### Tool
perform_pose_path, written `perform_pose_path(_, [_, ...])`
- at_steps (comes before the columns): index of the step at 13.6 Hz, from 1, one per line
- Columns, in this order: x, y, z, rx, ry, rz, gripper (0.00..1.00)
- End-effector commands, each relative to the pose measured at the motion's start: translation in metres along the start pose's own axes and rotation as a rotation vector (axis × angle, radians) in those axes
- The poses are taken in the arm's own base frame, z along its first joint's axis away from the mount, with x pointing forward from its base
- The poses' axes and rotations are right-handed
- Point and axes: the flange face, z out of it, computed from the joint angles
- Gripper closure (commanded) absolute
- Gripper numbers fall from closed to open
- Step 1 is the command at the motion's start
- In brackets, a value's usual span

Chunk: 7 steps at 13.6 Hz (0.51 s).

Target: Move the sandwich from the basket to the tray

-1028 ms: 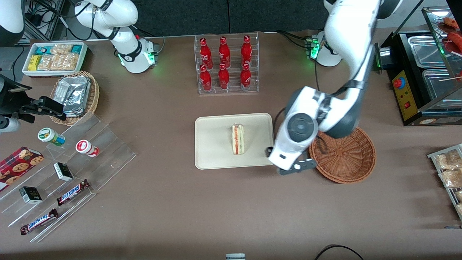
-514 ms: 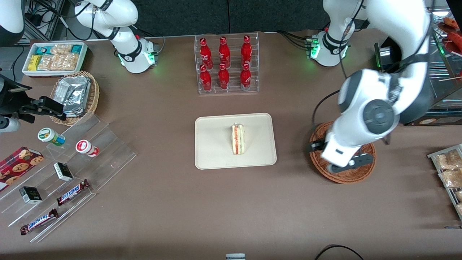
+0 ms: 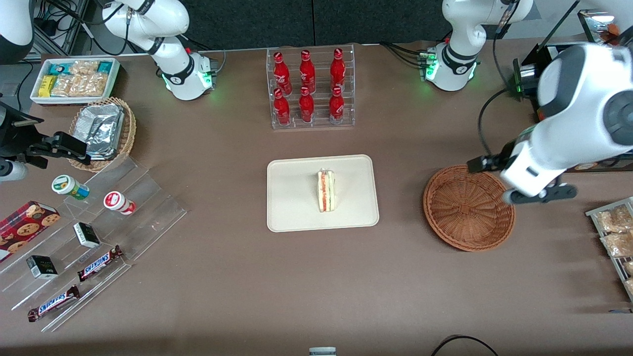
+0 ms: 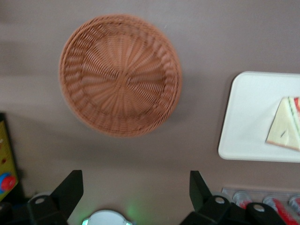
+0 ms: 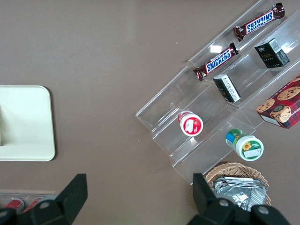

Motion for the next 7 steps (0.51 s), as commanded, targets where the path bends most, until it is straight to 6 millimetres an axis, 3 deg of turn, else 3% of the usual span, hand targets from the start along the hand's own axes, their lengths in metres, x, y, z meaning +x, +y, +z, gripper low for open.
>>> perform_pose_path(1, [-0.038, -0.029, -0.028, -0.002, -0.012, -0.009, 0.00])
perform_pose_path(4, [-0.061, -0.055, -0.049, 0.002, -0.028, 0.060, 0.00])
perform_pose_path(7, [-0.064, -0.068, -0.054, 0.002, -0.018, 0.055, 0.00])
